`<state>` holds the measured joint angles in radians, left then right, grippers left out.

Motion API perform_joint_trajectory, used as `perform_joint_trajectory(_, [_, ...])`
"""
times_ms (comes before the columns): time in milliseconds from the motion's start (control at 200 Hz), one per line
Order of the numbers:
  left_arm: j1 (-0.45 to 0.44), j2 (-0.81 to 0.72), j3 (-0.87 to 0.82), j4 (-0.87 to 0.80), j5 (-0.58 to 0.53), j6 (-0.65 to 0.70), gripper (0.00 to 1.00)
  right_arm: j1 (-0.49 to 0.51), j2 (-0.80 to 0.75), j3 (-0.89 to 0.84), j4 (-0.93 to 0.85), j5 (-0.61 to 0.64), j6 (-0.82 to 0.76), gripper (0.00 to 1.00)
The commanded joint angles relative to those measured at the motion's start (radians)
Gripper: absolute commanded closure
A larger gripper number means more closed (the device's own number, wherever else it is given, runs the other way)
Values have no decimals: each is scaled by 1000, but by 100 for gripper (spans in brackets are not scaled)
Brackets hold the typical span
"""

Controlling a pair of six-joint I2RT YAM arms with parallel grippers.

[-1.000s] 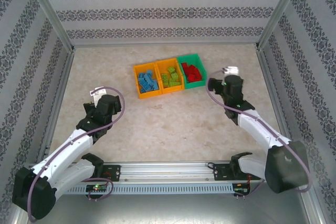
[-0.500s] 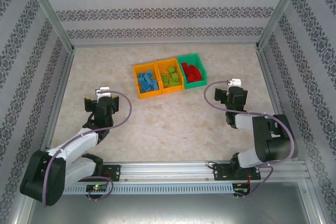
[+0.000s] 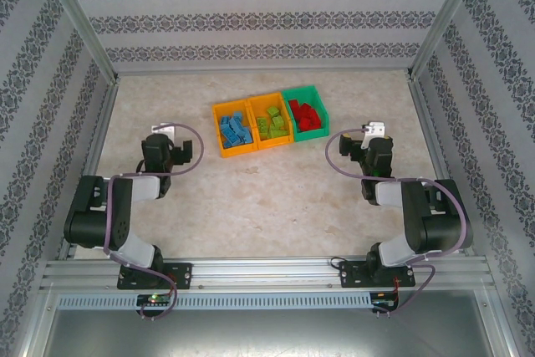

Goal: Sort the legos into containers by color

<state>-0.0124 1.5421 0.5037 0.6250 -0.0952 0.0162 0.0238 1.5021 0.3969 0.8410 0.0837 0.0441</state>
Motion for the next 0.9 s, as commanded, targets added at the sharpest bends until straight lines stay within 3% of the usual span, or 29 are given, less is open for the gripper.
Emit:
perform_joint_trajectory(0, [9, -11, -18, 49, 95, -22, 1, 2, 2, -11, 40, -23, -20, 2])
perform_joint_trajectory(110, [10, 42, -108, 285, 95, -18, 1, 2, 2, -10, 42, -22, -20, 2])
perform_joint_trajectory(160, [10, 10, -80, 166, 98, -23, 1, 2, 2, -10, 42, -23, -20, 2])
perform_joint_trajectory(205, [11, 31, -101, 247, 93, -21, 1, 2, 1, -10, 43, -22, -20, 2])
perform_joint_trajectory(255, [11, 13, -85, 184, 95, -24, 1, 2, 1, -10, 43, -23, -20, 2])
perform_joint_trajectory(899, [11, 18, -88, 201, 95, -24, 1, 1, 5, -5, 35, -27, -19, 2])
